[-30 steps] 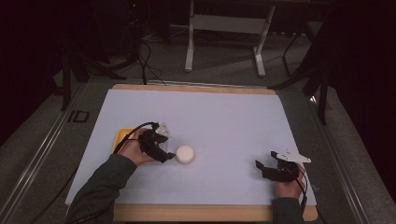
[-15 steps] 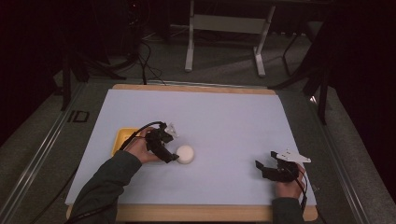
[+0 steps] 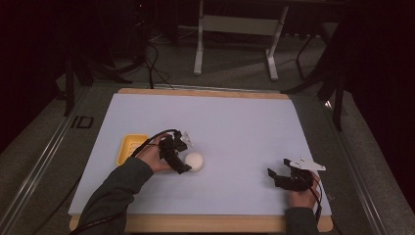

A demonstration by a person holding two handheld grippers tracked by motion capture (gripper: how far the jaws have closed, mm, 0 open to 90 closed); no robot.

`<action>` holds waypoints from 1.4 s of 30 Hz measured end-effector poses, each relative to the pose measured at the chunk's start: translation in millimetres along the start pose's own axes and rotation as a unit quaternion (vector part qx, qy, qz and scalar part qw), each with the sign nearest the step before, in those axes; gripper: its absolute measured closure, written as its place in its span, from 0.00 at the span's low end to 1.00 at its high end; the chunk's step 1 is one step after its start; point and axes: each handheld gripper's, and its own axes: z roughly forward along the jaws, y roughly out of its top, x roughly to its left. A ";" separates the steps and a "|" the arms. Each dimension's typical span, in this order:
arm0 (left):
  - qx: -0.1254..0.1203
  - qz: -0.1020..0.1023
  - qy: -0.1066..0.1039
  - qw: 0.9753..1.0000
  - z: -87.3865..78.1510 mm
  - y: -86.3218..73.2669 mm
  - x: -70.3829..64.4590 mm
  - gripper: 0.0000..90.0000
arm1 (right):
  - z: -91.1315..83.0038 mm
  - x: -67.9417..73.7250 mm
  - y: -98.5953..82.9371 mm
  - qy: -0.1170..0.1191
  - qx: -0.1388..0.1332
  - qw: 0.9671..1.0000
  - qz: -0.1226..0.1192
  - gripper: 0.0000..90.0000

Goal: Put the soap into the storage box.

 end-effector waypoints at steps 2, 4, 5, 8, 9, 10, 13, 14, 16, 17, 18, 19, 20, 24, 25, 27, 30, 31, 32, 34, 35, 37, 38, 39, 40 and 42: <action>0.001 0.001 -0.002 1.000 1.9 1.0 -1.3 0.15 | 0.1 0.1 0.0 0.000 0.000 1.000 -0.001 0.22; 0.002 0.002 -0.007 1.000 4.2 2.1 -2.5 0.14 | 0.2 0.2 0.0 0.000 0.000 1.000 -0.001 0.22; 0.003 0.003 -0.008 1.000 5.2 2.7 -3.3 0.14 | 0.2 0.2 0.0 0.000 0.001 1.000 -0.001 0.22; 0.007 0.007 -0.010 1.000 8.2 4.7 -4.5 0.13 | 0.2 0.1 0.0 0.000 0.001 1.000 -0.001 0.22; 0.009 0.007 -0.011 1.000 9.2 5.4 -4.8 0.13 | 0.2 0.1 0.0 0.000 0.001 1.000 -0.001 0.22; 0.011 0.007 -0.012 1.000 10.4 6.0 -5.0 0.13 | 0.2 0.1 0.0 0.000 0.001 1.000 -0.001 0.22; 0.016 0.011 -0.012 1.000 13.5 7.9 -6.1 0.13 | 0.3 0.1 0.0 0.001 0.000 1.000 -0.002 0.22; 0.018 0.014 -0.012 1.000 14.3 8.5 -6.4 0.13 | 0.3 0.1 0.0 0.001 0.001 1.000 -0.002 0.22; 0.019 0.016 -0.015 1.000 15.9 10.0 -7.1 0.14 | 0.4 0.0 0.0 0.001 0.001 1.000 -0.002 0.22; 0.021 0.017 -0.015 1.000 16.5 10.8 -7.5 0.15 | 0.3 0.0 0.1 0.001 0.001 1.000 -0.002 0.22; 0.024 0.018 -0.016 0.999 16.9 11.7 -7.8 0.16 | 0.3 0.0 0.0 0.001 0.001 1.000 -0.002 0.22; 0.024 0.020 -0.014 0.999 17.7 12.5 -8.3 0.17 | 0.3 0.0 0.1 0.001 0.001 1.000 -0.002 0.22; 0.027 0.023 -0.014 0.999 18.4 13.3 -8.4 0.17 | 0.4 0.0 0.1 0.001 0.001 1.000 -0.002 0.22; 0.036 0.023 -0.010 0.999 22.4 15.7 -8.8 0.17 | 0.4 0.0 0.1 0.001 0.001 1.000 -0.002 0.22; 0.037 0.026 -0.010 0.999 23.5 16.2 -8.3 0.17 | 0.4 0.0 0.1 0.002 0.001 1.000 -0.002 0.22; 0.041 0.026 -0.010 0.999 25.3 17.4 -7.9 0.17 | 0.5 0.0 0.1 0.002 0.001 1.000 -0.002 0.22; 0.047 0.028 -0.009 0.998 27.6 19.3 -7.8 0.17 | 0.6 -0.1 0.1 0.002 0.002 1.000 -0.002 0.22; 0.048 0.029 -0.010 0.998 28.3 19.9 -7.7 0.17 | 0.6 -0.1 0.1 0.002 0.002 1.000 -0.002 0.22; 0.049 0.029 -0.011 0.998 28.9 20.3 -7.8 0.17 | 0.6 -0.1 0.1 0.002 0.002 1.000 -0.002 0.22; 0.051 0.028 -0.013 0.998 30.2 21.0 -8.0 0.17 | 0.6 -0.2 0.1 0.002 0.002 1.000 -0.002 0.22; 0.054 0.030 -0.013 0.998 30.8 21.4 -8.1 0.17 | 0.6 -0.1 0.1 0.002 0.002 1.000 -0.002 0.22; 0.057 0.031 -0.012 0.998 32.4 22.2 -8.7 0.18 | 0.6 -0.1 0.2 0.002 0.002 1.000 -0.003 0.22; 0.058 0.031 -0.012 0.998 33.2 22.5 -9.2 0.18 | 0.6 -0.1 0.2 0.003 0.002 1.000 -0.003 0.22; 0.060 0.032 -0.012 0.998 33.7 23.1 -9.1 0.18 | 0.6 -0.1 0.2 0.003 0.002 1.000 -0.003 0.22; 0.062 0.036 -0.009 0.997 34.2 23.7 -8.9 0.18 | 0.6 -0.1 0.2 0.003 0.002 1.000 -0.003 0.22; 0.061 0.032 -0.006 0.998 35.3 24.2 -8.7 0.19 | 0.6 -0.1 0.1 0.003 0.002 1.000 -0.003 0.22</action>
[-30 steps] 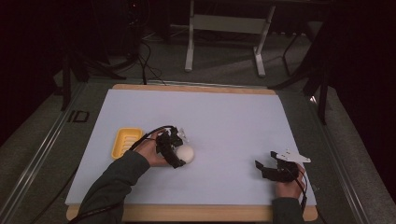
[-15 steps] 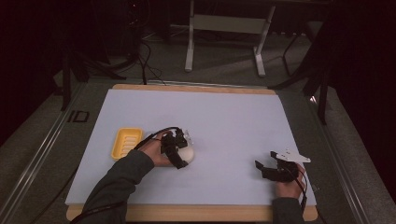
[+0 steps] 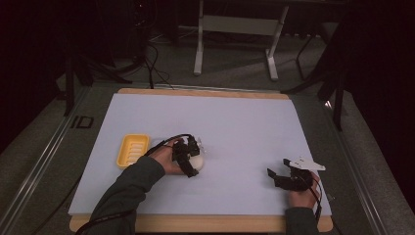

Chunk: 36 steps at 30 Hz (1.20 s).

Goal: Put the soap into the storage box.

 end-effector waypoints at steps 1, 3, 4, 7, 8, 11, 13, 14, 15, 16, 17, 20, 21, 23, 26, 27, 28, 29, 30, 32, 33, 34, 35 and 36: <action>-0.001 0.000 -0.003 1.000 0.2 0.2 0.1 0.19 | 0.0 0.0 0.0 0.000 0.000 1.000 0.000 0.22; 0.003 0.002 -0.003 1.000 0.9 1.1 -0.2 0.21 | 0.1 0.1 0.0 0.000 0.001 1.000 0.001 0.22; 0.004 0.003 -0.002 1.000 1.4 1.6 -0.8 0.21 | 0.1 0.1 0.0 0.000 0.001 1.000 0.001 0.22; 0.010 0.008 0.001 1.000 2.8 2.9 -1.6 0.22 | 0.1 -0.1 0.0 0.000 0.000 1.000 0.001 0.22; 0.008 0.005 0.001 1.000 2.6 3.0 -1.4 0.22 | 0.0 -0.1 0.0 0.000 0.000 1.000 0.001 0.22; 0.006 0.002 -0.002 1.000 3.1 3.3 -0.5 0.23 | 0.1 -0.1 0.0 0.000 0.000 1.000 0.001 0.21; 0.005 0.003 -0.001 1.000 3.4 3.7 -0.8 0.23 | 0.2 0.0 0.1 0.000 0.001 1.000 0.002 0.22; 0.005 0.005 0.000 1.000 3.3 4.0 -0.8 0.23 | 0.2 0.1 0.1 0.000 0.001 1.000 0.001 0.22; 0.006 0.004 0.000 1.000 3.4 4.1 -1.3 0.23 | 0.4 0.1 0.1 0.000 0.002 1.000 0.001 0.22; 0.007 0.005 0.001 1.000 3.3 4.4 -1.3 0.23 | 0.5 0.1 0.1 0.000 0.002 1.000 0.001 0.22; 0.008 0.005 0.000 1.000 3.4 4.6 -1.1 0.23 | 0.5 0.1 0.2 0.000 0.002 1.000 0.001 0.22; 0.010 0.004 0.000 1.000 3.0 5.1 -0.8 0.25 | 0.5 0.1 0.2 0.000 0.002 1.000 0.001 0.22; 0.011 0.004 0.000 1.000 3.0 5.4 -0.7 0.25 | 0.5 0.1 0.2 0.000 0.002 1.000 0.001 0.22; 0.014 0.002 0.001 1.000 3.0 6.1 -1.3 0.25 | 0.5 0.2 0.2 0.000 0.002 1.000 0.001 0.22; 0.014 0.002 0.001 1.000 2.9 6.5 -1.5 0.25 | 0.5 0.1 0.2 0.000 0.002 1.000 0.001 0.22; 0.014 0.002 0.002 1.000 2.9 6.6 -1.7 0.26 | 0.5 0.0 0.2 0.001 0.002 1.000 0.001 0.22; 0.014 0.003 0.003 1.000 2.8 6.8 -2.0 0.26 | 0.4 0.1 0.2 0.000 0.002 1.000 0.001 0.22; 0.015 0.005 0.004 1.000 2.6 7.0 -2.1 0.26 | 0.4 0.0 0.2 0.001 0.002 1.000 0.001 0.22; 0.016 0.006 0.004 1.000 2.5 7.2 -2.2 0.26 | 0.4 0.0 0.2 0.001 0.002 1.000 0.001 0.22; 0.017 0.005 0.003 1.000 2.5 7.3 -1.9 0.26 | 0.4 0.1 0.2 0.001 0.002 1.000 0.001 0.22; 0.017 0.005 0.002 1.000 2.4 7.2 -1.7 0.26 | 0.4 0.1 0.1 0.001 0.002 1.000 0.001 0.22; 0.017 0.005 0.002 1.000 2.4 7.0 -1.7 0.26 | 0.4 0.1 0.2 0.000 0.002 1.000 0.001 0.22; 0.018 0.005 0.002 1.000 2.2 6.8 -1.5 0.26 | 0.4 0.1 0.2 0.000 0.002 1.000 0.001 0.22; 0.019 0.006 0.003 1.000 2.0 6.5 -1.2 0.26 | 0.4 0.1 0.1 0.000 0.002 1.000 0.001 0.22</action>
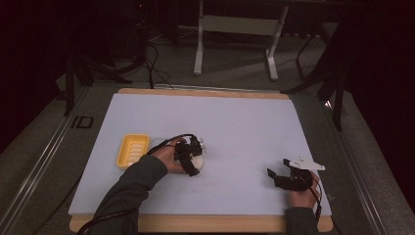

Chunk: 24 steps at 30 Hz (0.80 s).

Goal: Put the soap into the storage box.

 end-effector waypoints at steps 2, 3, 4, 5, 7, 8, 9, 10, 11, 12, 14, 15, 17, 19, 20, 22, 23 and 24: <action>0.002 0.000 0.002 1.000 -0.5 -0.6 0.4 0.26 | -0.1 0.0 0.0 0.000 0.000 1.000 0.000 0.22; 0.002 0.000 0.005 1.000 -1.1 -1.0 0.4 0.26 | 0.0 0.0 0.0 0.000 0.000 1.000 0.000 0.22; 0.002 -0.002 0.008 1.000 -1.9 -1.5 0.5 0.26 | -0.1 0.0 0.0 0.000 0.000 1.000 0.000 0.22; 0.000 -0.005 0.010 1.000 -3.1 -2.0 0.9 0.26 | -0.1 0.0 0.0 0.000 0.000 1.000 0.000 0.22; -0.004 -0.007 0.011 1.000 -5.9 -2.8 1.9 0.26 | -0.1 0.0 0.0 0.000 0.000 1.000 0.000 0.22; -0.005 -0.006 0.011 1.000 -7.5 -2.9 2.6 0.26 | -0.1 0.0 0.0 0.000 0.000 1.000 0.000 0.22; -0.006 -0.005 0.014 1.000 -9.2 -3.1 3.2 0.26 | -0.1 0.0 0.0 0.000 0.000 1.000 -0.001 0.22; -0.007 -0.008 0.014 1.000 -10.8 -3.2 3.5 0.26 | -0.1 0.1 0.0 0.000 0.000 1.000 -0.001 0.22; -0.007 -0.006 0.014 1.000 -12.5 -3.5 4.4 0.26 | -0.1 0.1 0.0 0.000 0.000 1.000 -0.001 0.22; -0.009 -0.010 0.015 1.000 -13.8 -3.9 4.7 0.26 | 0.0 0.1 0.0 0.000 0.000 1.000 -0.001 0.22; -0.009 -0.011 0.016 1.000 -16.5 -4.7 6.1 0.26 | -0.1 0.1 0.0 0.000 0.000 1.000 -0.002 0.22; -0.009 -0.014 0.017 1.000 -17.4 -5.2 6.6 0.26 | -0.1 0.1 0.0 0.000 0.000 1.000 -0.002 0.22; -0.008 -0.017 0.019 1.000 -18.7 -6.6 7.5 0.26 | -0.1 0.1 0.0 0.000 0.000 1.000 -0.002 0.22; -0.004 -0.021 0.020 1.000 -19.5 -8.4 8.5 0.26 | -0.2 0.1 -0.1 0.000 -0.001 1.000 -0.002 0.22; -0.001 -0.020 0.020 1.000 -20.1 -9.4 9.7 0.26 | -0.3 0.1 -0.1 0.000 -0.001 1.000 -0.001 0.22; 0.000 -0.027 0.021 0.999 -20.7 -11.5 10.7 0.26 | -0.3 0.1 -0.1 0.000 -0.001 1.000 -0.002 0.22; 0.002 -0.028 0.021 0.999 -21.3 -12.3 11.6 0.26 | -0.3 0.1 -0.1 0.000 -0.001 1.000 -0.002 0.22; 0.002 -0.029 0.022 0.999 -22.1 -13.1 12.4 0.26 | -0.3 0.1 -0.1 0.000 -0.001 1.000 -0.001 0.22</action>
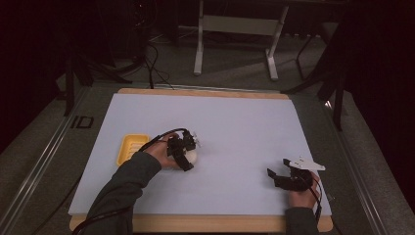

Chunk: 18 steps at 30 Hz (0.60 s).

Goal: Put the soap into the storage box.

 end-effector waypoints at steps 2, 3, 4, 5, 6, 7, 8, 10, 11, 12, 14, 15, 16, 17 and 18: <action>-0.001 -0.010 0.000 1.000 -1.4 -1.1 1.9 0.26 | 0.0 0.0 0.0 0.000 0.000 1.000 0.000 0.22; 0.001 -0.011 0.000 1.000 -2.7 -1.4 3.6 0.26 | 0.0 0.0 0.0 0.000 0.000 1.000 0.000 0.22; -0.001 -0.015 0.000 1.000 -3.7 -1.9 4.6 0.26 | 0.0 0.1 0.0 0.000 0.000 1.000 0.000 0.22; -0.002 -0.018 -0.002 1.000 -4.7 -2.5 6.1 0.26 | 0.0 0.1 0.0 0.000 0.000 1.000 0.000 0.22; -0.002 -0.023 -0.003 1.000 -5.5 -3.0 7.0 0.26 | 0.0 0.1 0.0 0.000 0.000 1.000 -0.001 0.22; -0.001 -0.025 -0.002 1.000 -6.4 -3.5 7.8 0.26 | 0.0 0.1 0.0 0.000 0.000 1.000 -0.001 0.22; 0.001 -0.026 0.000 1.000 -7.1 -4.0 8.8 0.26 | 0.1 0.0 0.0 0.000 0.000 1.000 -0.001 0.22; 0.001 -0.033 0.000 0.999 -8.3 -5.6 10.0 0.26 | 0.0 0.1 0.0 0.000 0.000 1.000 0.000 0.22; 0.001 -0.037 -0.005 0.999 -8.9 -6.3 11.0 0.26 | 0.0 0.1 0.0 0.000 0.000 1.000 0.000 0.22; 0.000 -0.041 -0.007 0.999 -9.6 -7.0 11.5 0.26 | 0.0 0.1 0.0 0.000 0.000 1.000 0.000 0.22; 0.005 -0.045 -0.001 0.999 -10.9 -7.3 11.6 0.26 | 0.0 0.1 0.0 0.000 0.000 1.000 0.000 0.22; 0.006 -0.048 0.001 0.999 -11.5 -7.5 11.8 0.26 | -0.1 0.1 0.0 0.000 0.000 1.000 0.000 0.22; 0.008 -0.051 0.002 0.999 -12.3 -7.7 12.4 0.26 | -0.1 0.2 0.0 0.000 0.000 1.000 0.000 0.22; 0.007 -0.054 0.002 0.998 -13.0 -8.1 13.0 0.26 | -0.1 0.2 0.0 0.000 0.000 1.000 0.000 0.22; 0.007 -0.057 0.003 0.998 -13.7 -8.6 14.2 0.26 | -0.1 0.2 0.0 0.000 0.000 1.000 0.000 0.22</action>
